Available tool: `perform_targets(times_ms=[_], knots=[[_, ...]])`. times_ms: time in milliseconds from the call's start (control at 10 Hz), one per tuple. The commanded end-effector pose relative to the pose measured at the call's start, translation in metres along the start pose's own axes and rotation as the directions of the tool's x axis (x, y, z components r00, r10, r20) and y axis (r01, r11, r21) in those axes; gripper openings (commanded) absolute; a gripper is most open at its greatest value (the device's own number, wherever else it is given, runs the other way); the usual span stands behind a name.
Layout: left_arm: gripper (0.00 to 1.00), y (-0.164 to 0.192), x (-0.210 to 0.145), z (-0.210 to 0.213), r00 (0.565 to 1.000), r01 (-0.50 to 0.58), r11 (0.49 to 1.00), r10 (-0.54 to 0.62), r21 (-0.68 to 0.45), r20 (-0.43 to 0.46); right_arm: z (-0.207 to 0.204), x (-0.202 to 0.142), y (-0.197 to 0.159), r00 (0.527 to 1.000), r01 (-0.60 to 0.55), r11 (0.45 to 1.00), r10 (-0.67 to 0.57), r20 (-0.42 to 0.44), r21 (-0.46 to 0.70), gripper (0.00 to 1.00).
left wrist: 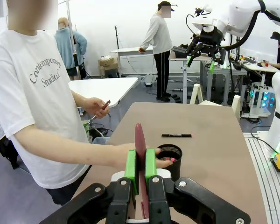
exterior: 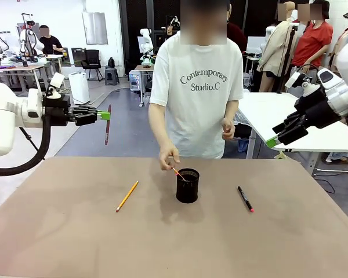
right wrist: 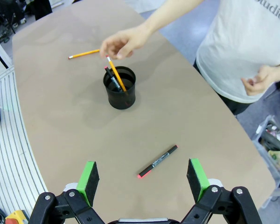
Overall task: Place the pens into the pen holder.
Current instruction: Pick up a writing instrument from the table and place it into the Pen holder.
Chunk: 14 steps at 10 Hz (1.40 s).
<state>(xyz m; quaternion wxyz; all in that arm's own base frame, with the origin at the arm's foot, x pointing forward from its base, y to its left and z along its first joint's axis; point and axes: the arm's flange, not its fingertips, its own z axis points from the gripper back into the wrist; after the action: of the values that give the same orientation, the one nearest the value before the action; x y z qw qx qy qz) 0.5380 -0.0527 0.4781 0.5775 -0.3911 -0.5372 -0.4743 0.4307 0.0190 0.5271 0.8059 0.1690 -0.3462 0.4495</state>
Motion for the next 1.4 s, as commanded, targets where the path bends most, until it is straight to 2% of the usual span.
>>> perform_targets(times_ms=[0,1300], knots=[[0.00,0.0002,0.0027,0.0000,1.000,0.004,1.000,-0.004,-0.002,0.003,0.0002,0.0009,-0.0014,1.000,-0.001,1.000,0.001,0.028,0.007,1.00],[0.00,0.0002,0.0027,0.0000,1.000,0.004,1.000,-0.004,-0.002,0.003,0.0002,0.0009,-0.0014,1.000,-0.001,1.000,0.001,0.028,0.007,1.00]])
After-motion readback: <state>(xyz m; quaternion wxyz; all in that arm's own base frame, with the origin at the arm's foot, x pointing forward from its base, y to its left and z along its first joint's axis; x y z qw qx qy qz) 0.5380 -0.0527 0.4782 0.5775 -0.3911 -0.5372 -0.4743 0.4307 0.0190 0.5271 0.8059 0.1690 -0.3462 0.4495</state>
